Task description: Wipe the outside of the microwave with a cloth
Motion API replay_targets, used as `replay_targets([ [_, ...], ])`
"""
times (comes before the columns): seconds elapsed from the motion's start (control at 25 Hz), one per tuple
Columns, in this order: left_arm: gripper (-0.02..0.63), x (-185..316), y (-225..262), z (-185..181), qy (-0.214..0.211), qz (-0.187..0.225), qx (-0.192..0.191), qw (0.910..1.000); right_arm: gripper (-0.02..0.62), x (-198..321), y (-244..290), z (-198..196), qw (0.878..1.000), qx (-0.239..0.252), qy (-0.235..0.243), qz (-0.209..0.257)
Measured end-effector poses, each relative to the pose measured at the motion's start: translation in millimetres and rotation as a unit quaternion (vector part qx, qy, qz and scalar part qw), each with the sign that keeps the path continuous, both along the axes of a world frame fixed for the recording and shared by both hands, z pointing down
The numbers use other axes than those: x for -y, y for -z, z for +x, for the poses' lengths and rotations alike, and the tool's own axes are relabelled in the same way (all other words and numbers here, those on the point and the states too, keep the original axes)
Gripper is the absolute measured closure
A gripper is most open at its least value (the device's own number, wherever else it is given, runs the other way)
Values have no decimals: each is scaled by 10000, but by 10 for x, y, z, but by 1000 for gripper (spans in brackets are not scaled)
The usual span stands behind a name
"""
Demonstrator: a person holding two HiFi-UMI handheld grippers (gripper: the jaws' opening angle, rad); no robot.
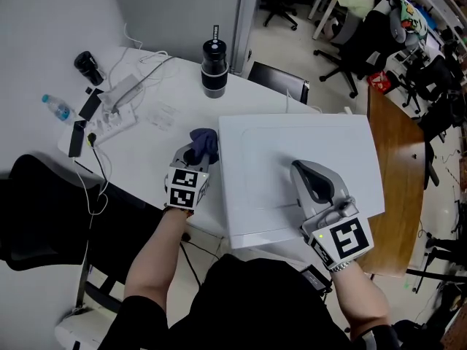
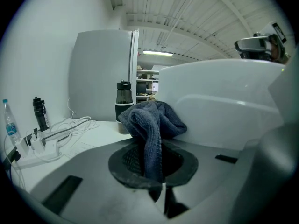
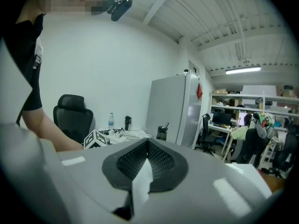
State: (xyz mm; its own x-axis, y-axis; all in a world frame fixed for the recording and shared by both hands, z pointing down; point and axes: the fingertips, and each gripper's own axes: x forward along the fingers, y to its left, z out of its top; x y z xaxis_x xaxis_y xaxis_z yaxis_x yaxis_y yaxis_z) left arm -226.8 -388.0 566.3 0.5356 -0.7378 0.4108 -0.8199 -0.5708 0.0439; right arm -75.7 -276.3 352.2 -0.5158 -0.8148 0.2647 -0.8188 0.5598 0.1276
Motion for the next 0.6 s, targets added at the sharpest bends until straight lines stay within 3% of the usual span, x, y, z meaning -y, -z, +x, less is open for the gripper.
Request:
replay_targets([
  [0.36, 575, -184, 589, -281, 25, 561, -64, 9984, 587, -30, 37, -316, 9988, 69, 482, -33],
  [0.6, 575, -472, 1188, -394, -365, 1140, -226, 9926, 514, -82, 52, -693, 9931, 63, 1155, -174],
])
